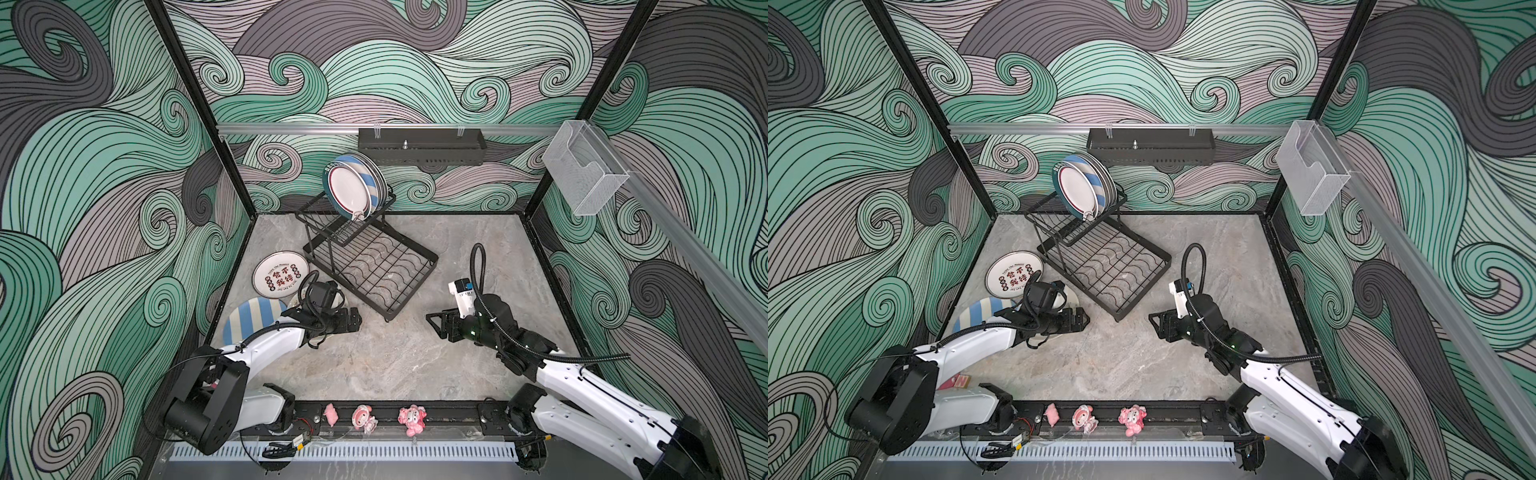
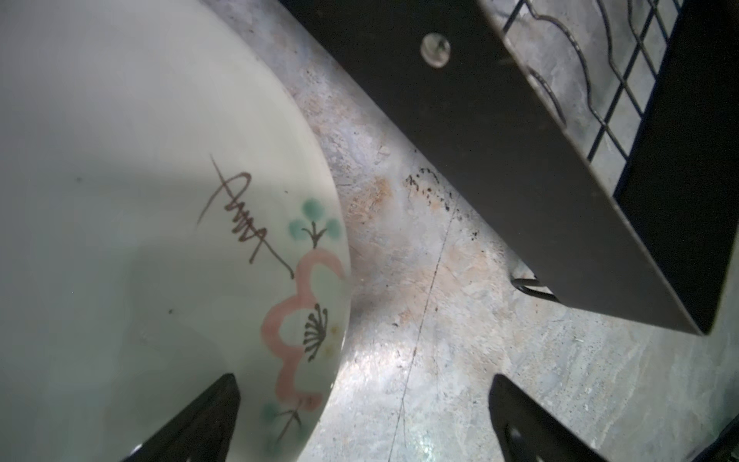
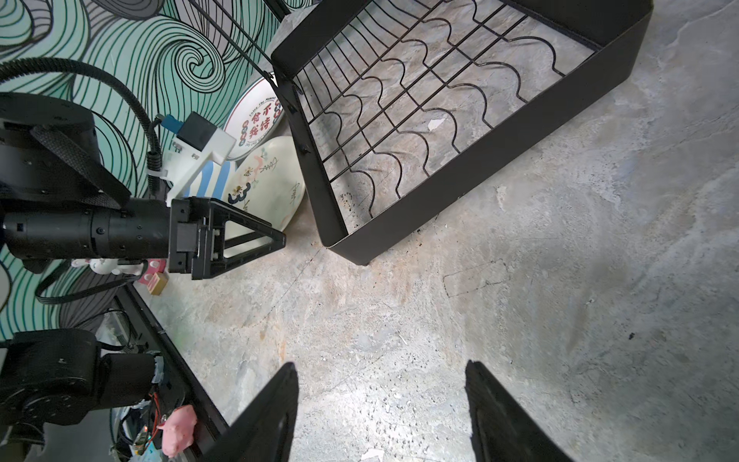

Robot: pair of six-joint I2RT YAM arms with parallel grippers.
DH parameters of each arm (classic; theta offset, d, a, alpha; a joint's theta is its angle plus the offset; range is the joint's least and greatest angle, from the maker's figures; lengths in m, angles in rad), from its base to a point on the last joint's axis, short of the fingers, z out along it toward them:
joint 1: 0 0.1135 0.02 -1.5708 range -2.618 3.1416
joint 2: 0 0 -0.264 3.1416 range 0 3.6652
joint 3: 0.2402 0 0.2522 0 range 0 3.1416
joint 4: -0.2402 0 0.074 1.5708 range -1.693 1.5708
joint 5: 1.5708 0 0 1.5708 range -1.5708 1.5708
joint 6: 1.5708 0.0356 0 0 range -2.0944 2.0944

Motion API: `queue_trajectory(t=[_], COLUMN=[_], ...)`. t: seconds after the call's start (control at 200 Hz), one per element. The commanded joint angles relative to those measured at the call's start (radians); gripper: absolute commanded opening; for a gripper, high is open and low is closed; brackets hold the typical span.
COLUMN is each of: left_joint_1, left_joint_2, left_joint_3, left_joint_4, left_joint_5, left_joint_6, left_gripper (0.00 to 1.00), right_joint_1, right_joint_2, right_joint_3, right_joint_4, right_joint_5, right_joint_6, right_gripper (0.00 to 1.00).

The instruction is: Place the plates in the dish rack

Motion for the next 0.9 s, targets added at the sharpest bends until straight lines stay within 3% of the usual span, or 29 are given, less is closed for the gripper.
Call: queue_trajectory(t=[0.0,0.405,0.545,0.66,0.771,0.891], left_joint_1=[-0.027,-0.143,-0.203,-0.279,-0.376,-0.438], left_joint_2=[0.015,0.023,0.045,0.082,0.101,0.124], left_joint_3=[0.01,0.01,0.034,0.055,0.117,0.167], left_joint_4=[-0.022,-0.066,-0.05,-0.012,-0.082,-0.126], left_joint_5=[0.047,0.136,0.16,0.197,0.132,0.117], left_joint_6=[0.026,0.037,0.02,-0.002,0.027,0.051], left_gripper=[0.99,0.99,0.99,0.99,0.99,0.99], right_joint_1=[-0.011,-0.021,-0.02,-0.021,-0.018,-0.002], right_joint_2=[0.014,0.053,0.133,0.217,0.294,0.352], right_joint_3=[-0.005,0.01,0.032,0.022,-0.013,-0.044], right_joint_4=[0.033,0.001,-0.012,0.033,0.153,0.239], right_joint_5=[-0.03,-0.013,-0.08,-0.171,-0.277,-0.312], right_joint_6=[0.021,0.027,0.028,0.102,0.185,0.249], right_gripper=[0.67,0.67,0.68,0.68,0.69,0.72])
